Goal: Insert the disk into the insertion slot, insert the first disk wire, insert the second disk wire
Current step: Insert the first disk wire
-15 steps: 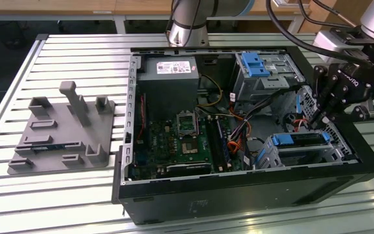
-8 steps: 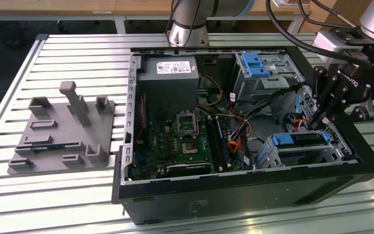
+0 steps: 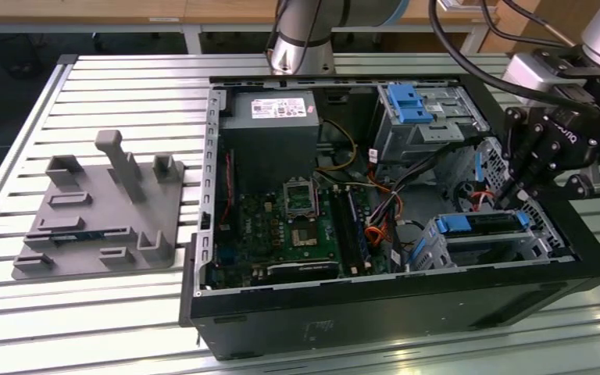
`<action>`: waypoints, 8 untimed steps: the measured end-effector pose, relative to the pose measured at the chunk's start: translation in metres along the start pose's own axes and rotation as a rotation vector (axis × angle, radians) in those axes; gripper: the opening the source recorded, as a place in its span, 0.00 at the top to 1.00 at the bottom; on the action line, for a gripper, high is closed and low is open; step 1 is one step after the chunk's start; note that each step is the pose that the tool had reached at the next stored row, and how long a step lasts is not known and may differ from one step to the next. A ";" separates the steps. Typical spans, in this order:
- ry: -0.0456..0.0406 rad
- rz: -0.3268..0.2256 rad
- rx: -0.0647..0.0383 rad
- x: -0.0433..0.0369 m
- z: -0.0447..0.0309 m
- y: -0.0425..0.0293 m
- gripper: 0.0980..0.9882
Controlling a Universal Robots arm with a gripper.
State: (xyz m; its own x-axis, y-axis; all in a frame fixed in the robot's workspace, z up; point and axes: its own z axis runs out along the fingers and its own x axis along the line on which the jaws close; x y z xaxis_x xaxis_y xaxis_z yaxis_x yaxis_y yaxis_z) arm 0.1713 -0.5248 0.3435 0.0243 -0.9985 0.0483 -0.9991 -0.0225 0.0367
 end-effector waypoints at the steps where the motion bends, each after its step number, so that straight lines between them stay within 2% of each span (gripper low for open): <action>1: -0.0036 0.000 0.000 0.0009 0.0000 0.0000 0.93; 2: -0.0063 0.000 0.000 0.0017 0.0000 0.0000 0.93; 8: -0.0065 0.000 0.000 0.0020 0.0000 0.0001 0.93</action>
State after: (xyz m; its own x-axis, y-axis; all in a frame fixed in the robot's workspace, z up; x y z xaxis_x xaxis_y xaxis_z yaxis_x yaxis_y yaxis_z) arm 0.1713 -0.5268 0.3436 0.0243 -0.9988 0.0418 -0.9991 -0.0228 0.0364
